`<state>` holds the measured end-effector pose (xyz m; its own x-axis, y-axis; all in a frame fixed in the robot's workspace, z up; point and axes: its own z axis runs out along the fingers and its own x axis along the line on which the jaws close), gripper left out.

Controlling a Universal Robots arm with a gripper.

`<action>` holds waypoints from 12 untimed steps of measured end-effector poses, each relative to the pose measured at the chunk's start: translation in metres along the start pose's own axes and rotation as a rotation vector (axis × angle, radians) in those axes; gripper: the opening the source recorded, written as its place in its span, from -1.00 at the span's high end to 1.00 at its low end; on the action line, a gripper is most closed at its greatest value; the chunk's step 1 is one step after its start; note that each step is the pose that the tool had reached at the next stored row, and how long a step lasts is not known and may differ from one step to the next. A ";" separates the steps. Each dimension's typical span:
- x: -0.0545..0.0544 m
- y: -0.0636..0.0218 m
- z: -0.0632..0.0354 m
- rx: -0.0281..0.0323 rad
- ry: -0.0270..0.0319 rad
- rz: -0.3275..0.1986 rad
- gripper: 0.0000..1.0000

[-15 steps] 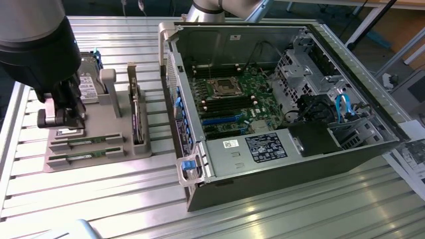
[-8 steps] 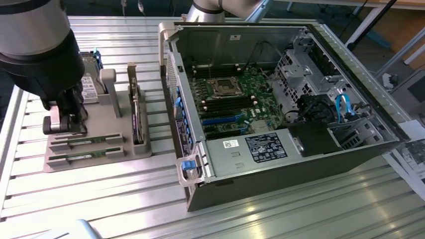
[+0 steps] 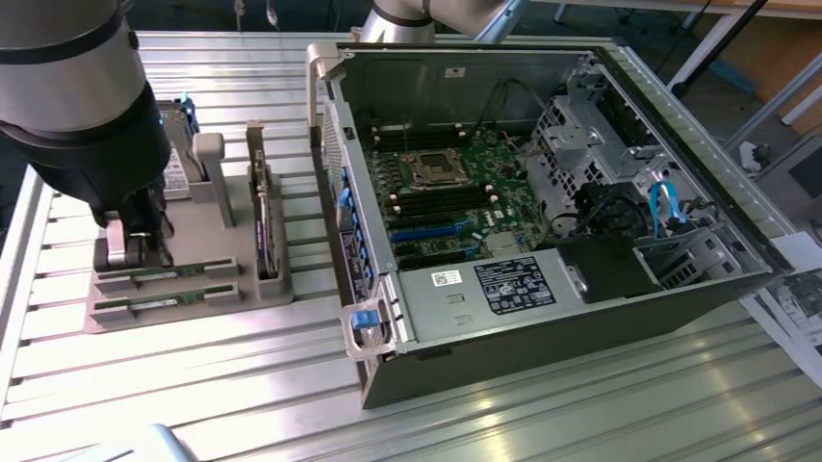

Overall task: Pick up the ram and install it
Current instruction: 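Pick up the ram and move it above insertion slot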

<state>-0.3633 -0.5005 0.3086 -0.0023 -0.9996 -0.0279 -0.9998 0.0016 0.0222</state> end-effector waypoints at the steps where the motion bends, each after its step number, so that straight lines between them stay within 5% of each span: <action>1: 0.000 0.0000 0.0018 -0.0003 -0.0001 0.000 0.28; 12: 0.001 -0.0006 0.0265 -0.0032 -0.0001 0.000 0.28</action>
<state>-0.3633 -0.5005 0.2820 -0.0024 -0.9996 -0.0280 -0.9997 0.0016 0.0255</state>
